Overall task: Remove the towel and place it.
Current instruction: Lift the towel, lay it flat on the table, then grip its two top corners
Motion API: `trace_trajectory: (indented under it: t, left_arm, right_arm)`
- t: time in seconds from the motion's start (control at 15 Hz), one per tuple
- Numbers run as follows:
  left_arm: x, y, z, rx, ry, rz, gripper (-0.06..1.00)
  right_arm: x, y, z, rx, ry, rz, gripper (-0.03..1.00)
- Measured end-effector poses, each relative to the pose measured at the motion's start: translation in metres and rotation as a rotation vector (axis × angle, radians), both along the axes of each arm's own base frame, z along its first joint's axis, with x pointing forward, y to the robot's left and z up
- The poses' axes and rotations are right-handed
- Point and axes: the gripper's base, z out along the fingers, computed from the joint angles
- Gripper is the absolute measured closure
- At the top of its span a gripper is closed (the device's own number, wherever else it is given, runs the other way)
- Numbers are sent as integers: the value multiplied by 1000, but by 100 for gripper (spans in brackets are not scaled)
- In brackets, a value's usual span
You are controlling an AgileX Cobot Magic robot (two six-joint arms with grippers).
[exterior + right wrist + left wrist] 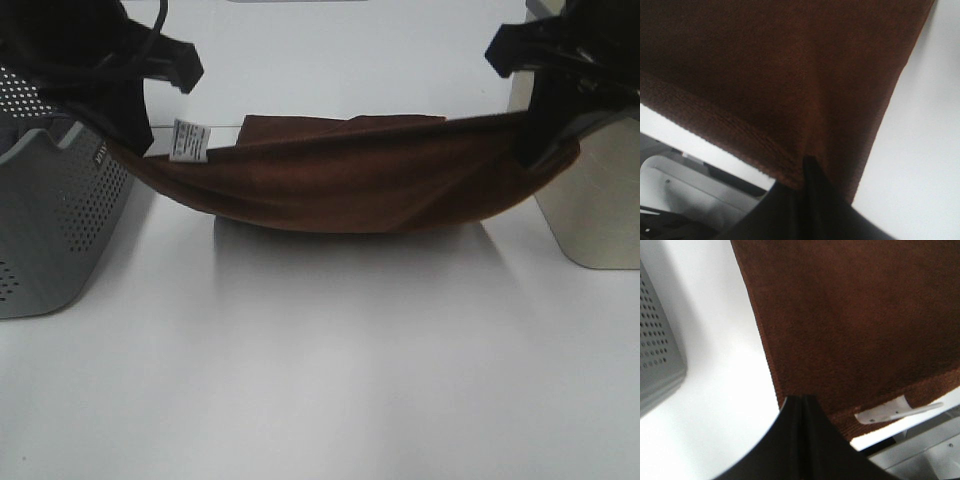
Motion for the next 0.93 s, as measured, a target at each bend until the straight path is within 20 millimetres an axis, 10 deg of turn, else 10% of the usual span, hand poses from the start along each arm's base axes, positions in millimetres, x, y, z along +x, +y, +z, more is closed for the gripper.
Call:
trace_trajectory:
  t: [0.53, 0.93]
  left_arm:
    - [-84, 5, -43, 9, 175, 22, 94]
    - [-111, 9, -73, -1, 289, 44, 94]
  right_arm:
    - [-86, -14, -70, 80, 315, -44, 97]
    - [-113, -20, -89, 94, 392, -60, 97]
